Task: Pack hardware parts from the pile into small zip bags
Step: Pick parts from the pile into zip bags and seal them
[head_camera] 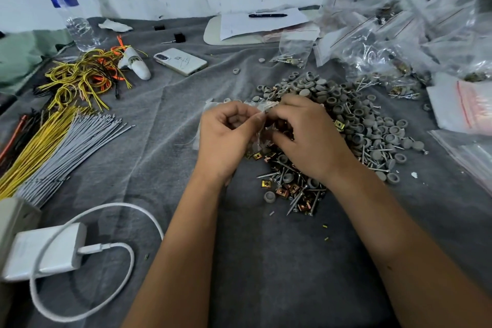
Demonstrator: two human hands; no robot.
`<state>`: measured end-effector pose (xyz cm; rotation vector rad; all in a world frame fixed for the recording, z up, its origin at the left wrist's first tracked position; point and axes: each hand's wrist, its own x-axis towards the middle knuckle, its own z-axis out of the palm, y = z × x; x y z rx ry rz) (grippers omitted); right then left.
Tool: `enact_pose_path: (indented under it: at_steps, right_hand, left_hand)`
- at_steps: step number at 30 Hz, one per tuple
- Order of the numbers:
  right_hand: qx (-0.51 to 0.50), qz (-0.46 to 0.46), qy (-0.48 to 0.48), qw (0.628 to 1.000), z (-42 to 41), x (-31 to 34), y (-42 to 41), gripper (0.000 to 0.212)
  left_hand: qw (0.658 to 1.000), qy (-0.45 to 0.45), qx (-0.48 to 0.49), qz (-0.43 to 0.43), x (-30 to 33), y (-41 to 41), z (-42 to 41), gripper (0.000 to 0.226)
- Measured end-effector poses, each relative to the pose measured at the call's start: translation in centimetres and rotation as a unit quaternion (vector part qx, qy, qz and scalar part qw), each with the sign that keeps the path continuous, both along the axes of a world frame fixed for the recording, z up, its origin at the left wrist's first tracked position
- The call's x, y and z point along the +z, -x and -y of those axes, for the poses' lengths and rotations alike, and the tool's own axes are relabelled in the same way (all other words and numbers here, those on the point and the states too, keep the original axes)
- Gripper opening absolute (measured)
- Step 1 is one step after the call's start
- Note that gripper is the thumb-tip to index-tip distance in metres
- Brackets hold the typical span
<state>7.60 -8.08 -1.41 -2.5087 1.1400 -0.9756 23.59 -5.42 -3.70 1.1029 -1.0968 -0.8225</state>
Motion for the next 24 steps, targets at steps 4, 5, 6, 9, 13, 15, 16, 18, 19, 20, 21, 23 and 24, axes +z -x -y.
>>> enact_pose_path:
  at_steps: [4,5,6,9,13,15,16,18,19,20,21,23,24]
  right_hand:
    - [-0.004,0.07,-0.006,0.998,0.3,0.6,0.6,0.016]
    - [0.004,0.083,-0.011,0.996,0.4,0.8,0.9,0.013]
    - [0.018,0.077,-0.021,0.997,0.5,0.9,1.2,0.012]
    - [0.05,-0.077,-0.067,0.993,0.7,0.8,1.6,0.017]
    - [0.04,-0.169,-0.117,0.978,0.8,1.0,2.3,0.034]
    - [0.025,-0.199,-0.117,0.973,0.9,1.1,2.6,0.033]
    - [0.02,-0.216,-0.112,0.97,0.9,1.1,2.6,0.031]
    - [0.019,-0.234,-0.104,0.967,0.8,1.0,2.3,0.029]
    - [0.023,-0.228,-0.106,0.968,0.8,1.0,2.2,0.027]
    - [0.031,-0.211,-0.113,0.97,0.7,1.0,2.2,0.025]
    - [0.042,-0.187,-0.121,0.974,0.6,1.1,2.1,0.023]
    - [0.056,-0.129,-0.138,0.98,0.6,1.2,2.2,0.022]
    - [0.055,-0.091,-0.143,0.984,0.6,1.2,2.2,0.021]
  left_hand:
    - [0.999,-0.007,0.053,0.011,0.0,-0.2,0.1,0.01]
    - [0.997,-0.009,0.071,0.012,-0.1,-0.3,0.2,0.011]
    - [0.996,-0.01,0.086,0.012,-0.1,-0.4,0.2,0.011]
    - [0.993,-0.02,0.113,0.012,-0.3,-0.4,0.3,0.01]
    - [0.992,-0.028,0.124,-0.001,-0.3,-0.5,0.4,0.009]
    - [0.992,-0.026,0.121,0.0,-0.3,-0.6,0.4,0.009]
    - [0.993,-0.026,0.119,0.005,-0.3,-0.5,0.4,0.008]
    - [0.993,-0.024,0.117,0.017,-0.3,-0.5,0.3,0.008]
    - [0.993,-0.024,0.117,0.023,-0.3,-0.5,0.4,0.009]
    - [0.993,-0.025,0.116,0.029,-0.3,-0.5,0.4,0.009]
    - [0.992,-0.027,0.115,0.037,-0.3,-0.5,0.4,0.009]
    - [0.992,-0.026,0.113,0.055,-0.4,-0.5,0.5,0.009]
    - [0.991,-0.024,0.112,0.067,-0.4,-0.6,0.5,0.009]
